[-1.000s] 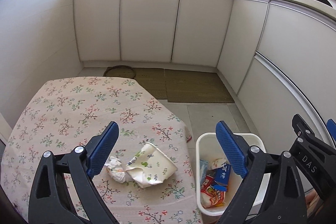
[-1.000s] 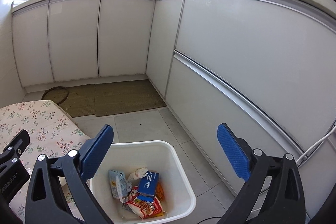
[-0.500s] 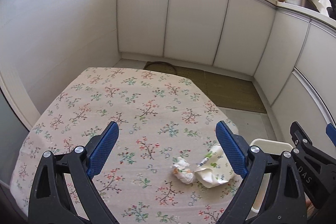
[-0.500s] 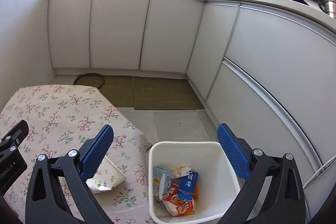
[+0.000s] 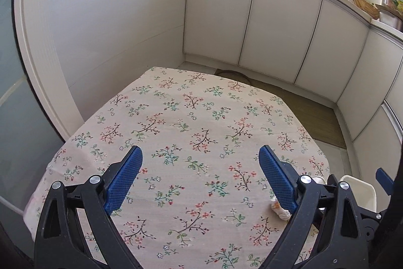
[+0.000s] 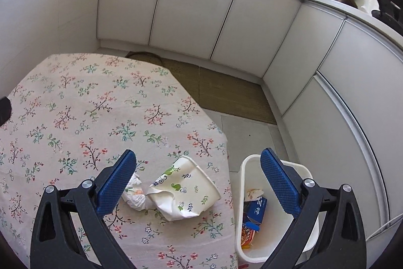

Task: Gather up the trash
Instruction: 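Grasp the paper cup with the right gripper while the left grasps the crumpled tissue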

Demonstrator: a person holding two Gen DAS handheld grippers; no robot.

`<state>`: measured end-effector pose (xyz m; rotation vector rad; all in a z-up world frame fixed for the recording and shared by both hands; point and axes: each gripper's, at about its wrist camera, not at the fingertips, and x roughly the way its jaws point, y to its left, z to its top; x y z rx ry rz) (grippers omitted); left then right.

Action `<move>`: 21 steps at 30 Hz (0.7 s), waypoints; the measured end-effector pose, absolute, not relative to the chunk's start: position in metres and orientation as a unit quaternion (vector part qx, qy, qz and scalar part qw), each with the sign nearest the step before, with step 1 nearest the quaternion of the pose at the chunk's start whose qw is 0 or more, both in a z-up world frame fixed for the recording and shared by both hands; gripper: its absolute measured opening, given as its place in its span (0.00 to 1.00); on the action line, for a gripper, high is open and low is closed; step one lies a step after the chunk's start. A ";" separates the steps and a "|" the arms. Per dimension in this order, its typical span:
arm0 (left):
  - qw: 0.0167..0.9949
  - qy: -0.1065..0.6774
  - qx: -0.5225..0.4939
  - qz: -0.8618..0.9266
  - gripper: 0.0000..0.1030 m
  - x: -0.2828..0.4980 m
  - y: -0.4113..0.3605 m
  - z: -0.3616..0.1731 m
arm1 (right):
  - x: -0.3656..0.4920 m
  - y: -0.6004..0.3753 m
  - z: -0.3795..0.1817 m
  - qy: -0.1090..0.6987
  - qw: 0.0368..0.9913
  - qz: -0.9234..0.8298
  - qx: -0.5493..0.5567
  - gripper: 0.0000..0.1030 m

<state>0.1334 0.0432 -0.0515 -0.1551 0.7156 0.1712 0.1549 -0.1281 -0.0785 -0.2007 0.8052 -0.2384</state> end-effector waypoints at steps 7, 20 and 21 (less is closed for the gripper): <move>0.927 0.356 -0.077 0.090 0.87 0.133 0.054 -0.058 | 0.187 -0.132 -0.114 0.470 0.869 -0.153 0.001 0.93; 0.921 0.373 -0.076 0.087 0.87 0.135 0.059 -0.074 | 0.205 -0.187 -0.176 0.545 0.773 -0.250 0.207 0.93; 0.920 0.374 -0.075 0.086 0.87 0.136 0.058 -0.074 | 0.206 -0.188 -0.183 0.554 0.766 -0.248 0.212 0.93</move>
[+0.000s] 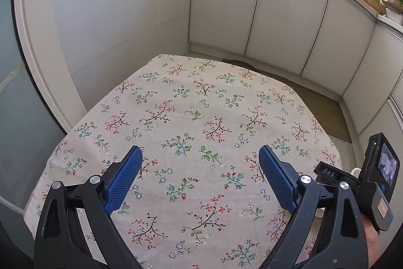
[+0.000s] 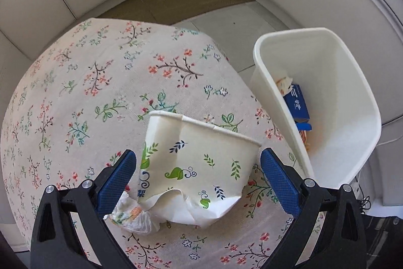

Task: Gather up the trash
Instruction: 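Grasp the paper cup with the right gripper while the left grasps the crumpled tissue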

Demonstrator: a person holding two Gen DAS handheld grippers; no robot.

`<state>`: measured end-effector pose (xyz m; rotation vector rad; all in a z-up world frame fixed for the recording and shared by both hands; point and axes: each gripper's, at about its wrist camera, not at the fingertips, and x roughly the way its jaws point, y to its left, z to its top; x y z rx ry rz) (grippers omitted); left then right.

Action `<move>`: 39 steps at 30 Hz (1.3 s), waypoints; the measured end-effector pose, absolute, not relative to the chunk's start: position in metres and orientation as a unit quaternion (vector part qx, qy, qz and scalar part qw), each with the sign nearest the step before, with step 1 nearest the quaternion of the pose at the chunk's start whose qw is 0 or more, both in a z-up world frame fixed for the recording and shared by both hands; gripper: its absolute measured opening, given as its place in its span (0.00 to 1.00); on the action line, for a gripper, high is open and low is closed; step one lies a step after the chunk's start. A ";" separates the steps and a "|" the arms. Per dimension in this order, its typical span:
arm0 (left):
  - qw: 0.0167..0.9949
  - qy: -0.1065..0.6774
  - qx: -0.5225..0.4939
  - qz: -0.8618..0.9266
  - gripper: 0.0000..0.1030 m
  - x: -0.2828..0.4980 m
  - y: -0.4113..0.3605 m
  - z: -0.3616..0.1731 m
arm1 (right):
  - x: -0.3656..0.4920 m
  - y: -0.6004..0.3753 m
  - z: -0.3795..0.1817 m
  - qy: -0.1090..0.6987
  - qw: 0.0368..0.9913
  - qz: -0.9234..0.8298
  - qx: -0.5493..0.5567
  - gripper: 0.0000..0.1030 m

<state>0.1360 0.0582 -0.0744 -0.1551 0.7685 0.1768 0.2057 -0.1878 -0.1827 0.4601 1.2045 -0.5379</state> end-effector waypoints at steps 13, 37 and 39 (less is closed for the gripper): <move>0.891 0.432 -0.118 0.067 0.87 0.155 0.048 -0.102 | 0.207 -0.191 -0.172 0.541 0.793 -0.160 0.231 0.75; 0.839 0.540 -0.065 0.008 0.44 0.191 -0.088 -0.184 | 0.166 -0.270 -0.068 0.430 0.874 -0.120 0.192 0.76; 0.839 0.540 -0.069 -0.017 0.32 0.189 -0.085 -0.183 | 0.168 -0.266 -0.068 0.431 0.874 -0.115 0.194 0.76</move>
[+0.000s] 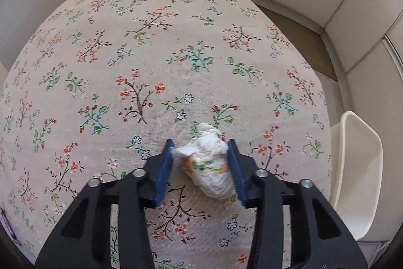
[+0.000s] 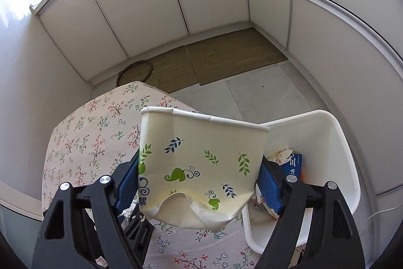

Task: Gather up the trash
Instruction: 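Grasp the paper cup with the right gripper while the left grasps the crumpled tissue, then carry the cup and tissues to the bin and open both grippers over it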

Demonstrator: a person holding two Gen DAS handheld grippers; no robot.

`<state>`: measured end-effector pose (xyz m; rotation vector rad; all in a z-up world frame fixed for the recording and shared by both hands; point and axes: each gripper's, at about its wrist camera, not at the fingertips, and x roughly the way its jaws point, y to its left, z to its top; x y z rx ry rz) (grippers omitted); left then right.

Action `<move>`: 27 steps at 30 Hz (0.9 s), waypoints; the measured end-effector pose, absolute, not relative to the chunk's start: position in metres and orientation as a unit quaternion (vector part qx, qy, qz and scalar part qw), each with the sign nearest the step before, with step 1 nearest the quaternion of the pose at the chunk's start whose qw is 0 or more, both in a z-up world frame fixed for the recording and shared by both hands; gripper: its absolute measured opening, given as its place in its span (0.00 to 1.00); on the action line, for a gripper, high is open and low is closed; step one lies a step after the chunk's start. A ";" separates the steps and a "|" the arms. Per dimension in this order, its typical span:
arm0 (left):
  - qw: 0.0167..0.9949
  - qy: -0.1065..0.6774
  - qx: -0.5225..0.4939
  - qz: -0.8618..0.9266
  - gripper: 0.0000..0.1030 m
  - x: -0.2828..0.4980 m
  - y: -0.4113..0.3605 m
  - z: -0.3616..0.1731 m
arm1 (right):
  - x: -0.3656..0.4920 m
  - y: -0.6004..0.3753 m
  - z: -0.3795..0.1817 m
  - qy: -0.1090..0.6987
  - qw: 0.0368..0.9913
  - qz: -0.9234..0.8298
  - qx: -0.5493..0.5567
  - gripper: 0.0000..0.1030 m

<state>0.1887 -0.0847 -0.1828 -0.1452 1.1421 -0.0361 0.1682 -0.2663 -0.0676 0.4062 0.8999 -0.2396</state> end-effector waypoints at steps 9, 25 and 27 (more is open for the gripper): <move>0.862 0.492 -0.117 0.039 0.31 0.187 0.006 -0.152 | 0.173 -0.212 -0.065 0.431 0.885 -0.061 0.164 0.76; 0.959 0.245 -0.080 0.118 0.32 0.134 0.084 -0.006 | 0.135 -0.116 -0.003 0.262 0.963 0.010 0.058 0.76; 0.964 0.229 -0.072 0.114 0.32 0.128 0.080 0.004 | 0.134 -0.114 0.001 0.253 0.966 0.007 0.057 0.76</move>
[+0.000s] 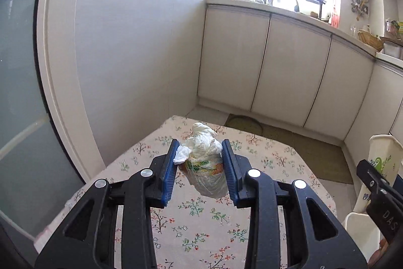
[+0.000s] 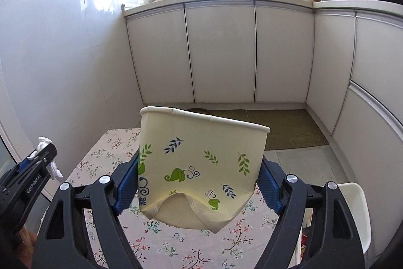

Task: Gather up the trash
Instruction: 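Carry the cup and tissues to the bin and open both grippers over it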

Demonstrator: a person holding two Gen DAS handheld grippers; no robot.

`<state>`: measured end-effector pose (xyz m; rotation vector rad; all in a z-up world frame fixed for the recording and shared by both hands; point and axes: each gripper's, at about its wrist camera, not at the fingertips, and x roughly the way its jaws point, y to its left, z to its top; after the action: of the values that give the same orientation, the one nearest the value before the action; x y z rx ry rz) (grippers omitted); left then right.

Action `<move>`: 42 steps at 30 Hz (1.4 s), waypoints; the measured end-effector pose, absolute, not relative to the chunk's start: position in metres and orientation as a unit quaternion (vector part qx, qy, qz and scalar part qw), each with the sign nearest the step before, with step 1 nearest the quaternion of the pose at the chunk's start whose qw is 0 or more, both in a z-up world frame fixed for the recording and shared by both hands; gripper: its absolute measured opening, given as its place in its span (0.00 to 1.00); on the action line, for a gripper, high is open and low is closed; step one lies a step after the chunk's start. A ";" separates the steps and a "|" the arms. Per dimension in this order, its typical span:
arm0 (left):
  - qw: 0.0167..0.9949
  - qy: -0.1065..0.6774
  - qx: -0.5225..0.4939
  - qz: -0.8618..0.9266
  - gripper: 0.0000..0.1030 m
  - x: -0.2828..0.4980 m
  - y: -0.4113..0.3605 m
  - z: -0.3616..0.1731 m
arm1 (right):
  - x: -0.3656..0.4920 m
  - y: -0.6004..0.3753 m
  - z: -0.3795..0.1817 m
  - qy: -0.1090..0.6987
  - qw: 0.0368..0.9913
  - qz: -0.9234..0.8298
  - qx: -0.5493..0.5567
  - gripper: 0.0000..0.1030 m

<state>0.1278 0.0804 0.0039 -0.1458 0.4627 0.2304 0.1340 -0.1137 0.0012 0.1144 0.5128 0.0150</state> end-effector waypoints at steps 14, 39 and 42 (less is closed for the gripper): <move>0.983 0.166 -0.059 0.059 0.32 0.118 0.040 0.034 | 0.120 -0.137 0.020 0.211 0.975 -0.020 0.061 0.76; 0.983 0.173 -0.038 -0.051 0.32 0.124 -0.066 0.033 | 0.096 -0.244 0.027 0.197 0.970 -0.123 0.071 0.76; 0.982 0.173 -0.036 -0.064 0.32 0.123 -0.079 0.033 | 0.092 -0.257 0.027 0.196 0.968 -0.136 0.072 0.76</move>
<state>0.1235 -0.0794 0.0327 -0.0719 0.3480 -0.1282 0.0919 -0.2572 0.0271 0.1454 0.3954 -0.2758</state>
